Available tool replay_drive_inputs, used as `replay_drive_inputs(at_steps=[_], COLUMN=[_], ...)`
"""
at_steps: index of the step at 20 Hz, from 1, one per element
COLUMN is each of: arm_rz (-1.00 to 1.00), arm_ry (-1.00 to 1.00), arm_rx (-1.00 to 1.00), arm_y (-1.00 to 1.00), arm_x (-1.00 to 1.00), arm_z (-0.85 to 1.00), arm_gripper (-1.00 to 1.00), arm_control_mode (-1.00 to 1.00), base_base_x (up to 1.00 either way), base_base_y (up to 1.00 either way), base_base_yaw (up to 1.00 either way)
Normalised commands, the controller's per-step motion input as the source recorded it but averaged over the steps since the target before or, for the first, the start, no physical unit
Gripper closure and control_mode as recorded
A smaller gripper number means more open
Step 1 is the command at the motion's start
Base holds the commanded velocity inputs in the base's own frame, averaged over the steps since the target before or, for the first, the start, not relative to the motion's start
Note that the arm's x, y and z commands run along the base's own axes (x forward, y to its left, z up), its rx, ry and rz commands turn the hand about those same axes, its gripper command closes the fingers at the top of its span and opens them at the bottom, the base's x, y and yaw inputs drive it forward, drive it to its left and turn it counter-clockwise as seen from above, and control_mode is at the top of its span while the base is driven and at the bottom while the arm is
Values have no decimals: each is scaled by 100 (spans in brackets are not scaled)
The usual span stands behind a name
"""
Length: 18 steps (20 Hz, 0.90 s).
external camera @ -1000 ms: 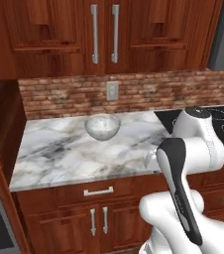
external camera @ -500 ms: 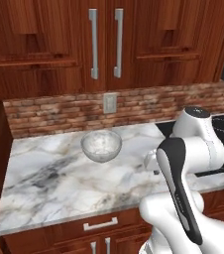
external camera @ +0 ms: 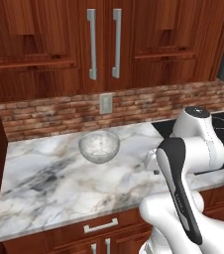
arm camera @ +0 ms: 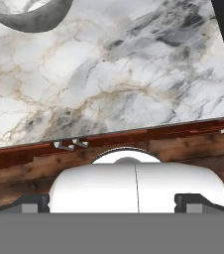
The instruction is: Pick the cup and bowl from the counter and place them on the counter next to the sink.
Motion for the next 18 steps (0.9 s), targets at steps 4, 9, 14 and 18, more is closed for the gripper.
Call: replay_drive_inputs(at_steps=[4,9,14,18], arm_rz=[0,0,0,0], arm_ry=[0,0,0,0], arm_rx=[0,0,0,0], arm_y=[0,0,0,0], arm_x=[0,0,0,0], arm_z=[0,0,0,0], arm_gripper=[-100,-100,-100,-100], arm_control_mode=[100,100,100,100], base_base_x=[0,0,0,0], base_base_y=[0,0,0,0], base_base_yaw=[0,0,0,0])
